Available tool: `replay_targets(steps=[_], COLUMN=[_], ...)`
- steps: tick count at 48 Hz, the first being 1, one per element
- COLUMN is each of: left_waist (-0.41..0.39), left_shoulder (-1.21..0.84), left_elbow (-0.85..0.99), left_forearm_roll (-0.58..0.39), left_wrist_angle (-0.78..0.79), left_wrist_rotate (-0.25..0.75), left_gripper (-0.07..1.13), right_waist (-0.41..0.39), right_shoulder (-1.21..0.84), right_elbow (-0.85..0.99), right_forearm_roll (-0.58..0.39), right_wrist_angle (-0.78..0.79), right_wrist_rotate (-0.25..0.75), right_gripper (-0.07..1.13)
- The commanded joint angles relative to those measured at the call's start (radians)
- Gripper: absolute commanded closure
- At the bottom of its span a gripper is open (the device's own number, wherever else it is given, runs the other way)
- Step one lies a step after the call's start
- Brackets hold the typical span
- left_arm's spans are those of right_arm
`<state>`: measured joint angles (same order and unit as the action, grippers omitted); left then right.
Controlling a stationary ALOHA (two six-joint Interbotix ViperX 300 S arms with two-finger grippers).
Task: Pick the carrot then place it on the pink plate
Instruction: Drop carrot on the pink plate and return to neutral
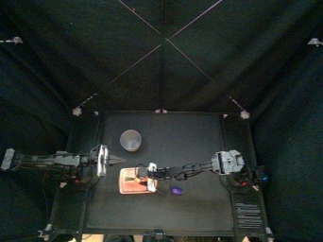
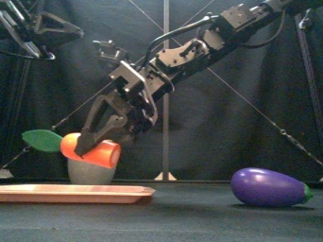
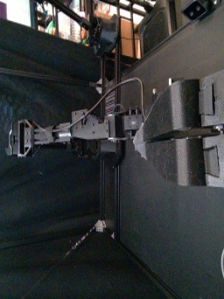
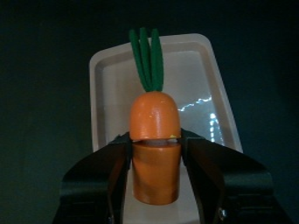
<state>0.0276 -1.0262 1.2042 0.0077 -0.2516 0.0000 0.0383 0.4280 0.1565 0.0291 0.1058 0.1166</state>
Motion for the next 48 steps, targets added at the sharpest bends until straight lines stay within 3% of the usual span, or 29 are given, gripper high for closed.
replay_targets(steps=[1,8,17,28,48], left_waist=[0.002,0.002,0.003,0.002,0.011], left_shoulder=[-0.002,-0.002,-0.009,-0.020,-0.031], left_elbow=[-0.014,-0.014,-0.012,-0.012,-0.014], left_forearm_roll=[0.003,0.003,0.003,0.003,0.005], left_wrist_angle=[-0.005,-0.005,-0.005,-0.005,-0.005], left_wrist_rotate=[0.002,0.002,0.002,0.002,0.003], left_gripper=[1.08,1.08,1.08,1.08,1.08], right_waist=[-0.003,-0.009,-0.031,-0.086,-0.106], right_shoulder=[-0.031,-0.044,-0.101,-0.308,-0.811], right_elbow=[-0.006,0.005,0.023,0.141,0.540], right_forearm_roll=[0.000,-0.006,-0.029,-0.089,-0.112], right_wrist_angle=[-0.008,-0.009,-0.002,-0.017,-0.302], right_wrist_rotate=[0.000,-0.002,-0.003,-0.002,-0.008], right_gripper=[0.26,0.17,0.17,0.17,0.17])
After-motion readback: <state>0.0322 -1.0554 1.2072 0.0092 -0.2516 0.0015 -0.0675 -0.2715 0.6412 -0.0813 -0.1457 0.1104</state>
